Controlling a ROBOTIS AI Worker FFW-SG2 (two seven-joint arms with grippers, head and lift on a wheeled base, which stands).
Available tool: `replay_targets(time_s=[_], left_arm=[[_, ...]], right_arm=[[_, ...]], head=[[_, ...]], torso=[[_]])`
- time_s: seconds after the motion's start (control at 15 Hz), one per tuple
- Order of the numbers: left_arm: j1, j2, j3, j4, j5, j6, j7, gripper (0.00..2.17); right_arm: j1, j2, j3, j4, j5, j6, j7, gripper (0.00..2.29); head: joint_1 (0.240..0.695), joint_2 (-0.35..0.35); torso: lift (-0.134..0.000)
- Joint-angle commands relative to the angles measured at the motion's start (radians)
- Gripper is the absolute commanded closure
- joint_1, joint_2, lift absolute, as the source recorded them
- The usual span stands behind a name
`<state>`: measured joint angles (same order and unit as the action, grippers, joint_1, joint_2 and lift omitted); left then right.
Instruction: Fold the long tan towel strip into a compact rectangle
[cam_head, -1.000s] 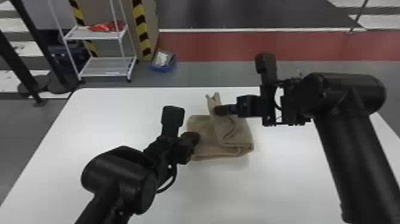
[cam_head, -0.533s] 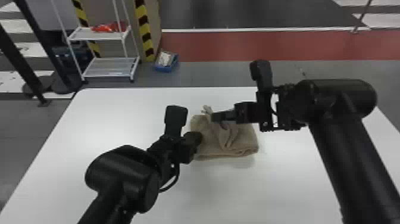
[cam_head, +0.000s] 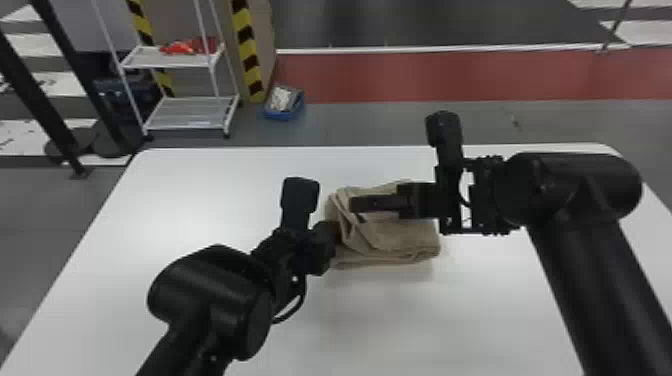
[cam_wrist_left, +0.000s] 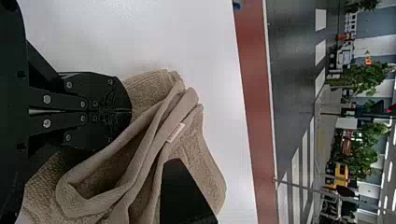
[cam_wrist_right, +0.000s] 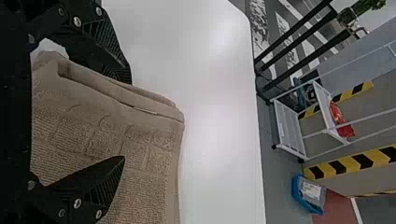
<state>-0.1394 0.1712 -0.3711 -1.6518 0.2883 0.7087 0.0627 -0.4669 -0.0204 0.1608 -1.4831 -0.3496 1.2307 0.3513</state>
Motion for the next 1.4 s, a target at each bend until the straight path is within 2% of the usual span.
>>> replay_targets(time_s=[0.0, 0.13, 0.27, 0.33, 0.4, 0.47, 0.53, 0.73, 0.87, 1.0, 1.33], left_arm=[[0.017, 0.007, 0.011, -0.051, 0.006, 0.002, -0.003, 1.92], [0.027, 0.024, 0.02, -0.106, 0.022, 0.018, -0.012, 1.92], [0.046, 0.045, 0.035, -0.155, 0.035, 0.03, -0.012, 1.92], [0.055, 0.053, 0.044, -0.175, 0.035, 0.033, -0.014, 1.92], [0.06, 0.065, 0.052, -0.187, 0.035, 0.048, -0.014, 1.92], [0.072, 0.077, 0.075, -0.206, 0.032, 0.055, -0.012, 1.92], [0.075, 0.079, 0.093, -0.21, 0.032, 0.055, -0.012, 1.92], [0.1, 0.088, 0.167, -0.226, 0.034, 0.055, -0.014, 1.92], [0.118, 0.099, 0.199, -0.227, 0.037, 0.039, -0.015, 1.92], [0.126, 0.102, 0.207, -0.223, 0.04, 0.027, -0.017, 1.92], [0.136, 0.102, 0.212, -0.223, 0.049, 0.015, -0.029, 1.92]], right_arm=[[0.063, -0.026, -0.024, -0.114, -0.031, 0.063, 0.0, 0.22], [0.137, -0.052, -0.053, -0.22, -0.031, 0.066, 0.002, 0.29], [0.215, -0.105, -0.073, -0.316, -0.029, 0.011, 0.011, 0.66], [0.244, -0.124, -0.089, -0.35, -0.031, 0.011, 0.025, 1.0], [0.278, -0.138, -0.104, -0.39, -0.029, 0.008, 0.038, 1.56], [0.312, -0.151, -0.121, -0.433, -0.029, 0.011, 0.051, 1.88], [0.344, -0.159, -0.133, -0.476, -0.029, -0.004, 0.063, 2.0], [0.476, -0.177, -0.15, -0.585, 0.012, -0.112, 0.063, 2.02], [0.547, -0.182, -0.144, -0.591, 0.023, -0.188, 0.066, 2.02], [0.57, -0.182, -0.129, -0.562, 0.044, -0.24, 0.064, 2.02], [0.501, -0.173, -0.076, -0.422, 0.132, -0.29, 0.055, 2.02]], head=[[0.695, 0.057], [0.695, 0.051], [0.695, 0.038], [0.695, 0.029], [0.695, 0.013], [0.695, 0.007], [0.695, 0.005], [0.695, 0.014], [0.695, 0.031], [0.695, 0.048], [0.695, 0.064]], torso=[[-0.128], [-0.128], [-0.128], [-0.128], [-0.128], [-0.128], [-0.128], [-0.128], [-0.128], [-0.128], [-0.128]])
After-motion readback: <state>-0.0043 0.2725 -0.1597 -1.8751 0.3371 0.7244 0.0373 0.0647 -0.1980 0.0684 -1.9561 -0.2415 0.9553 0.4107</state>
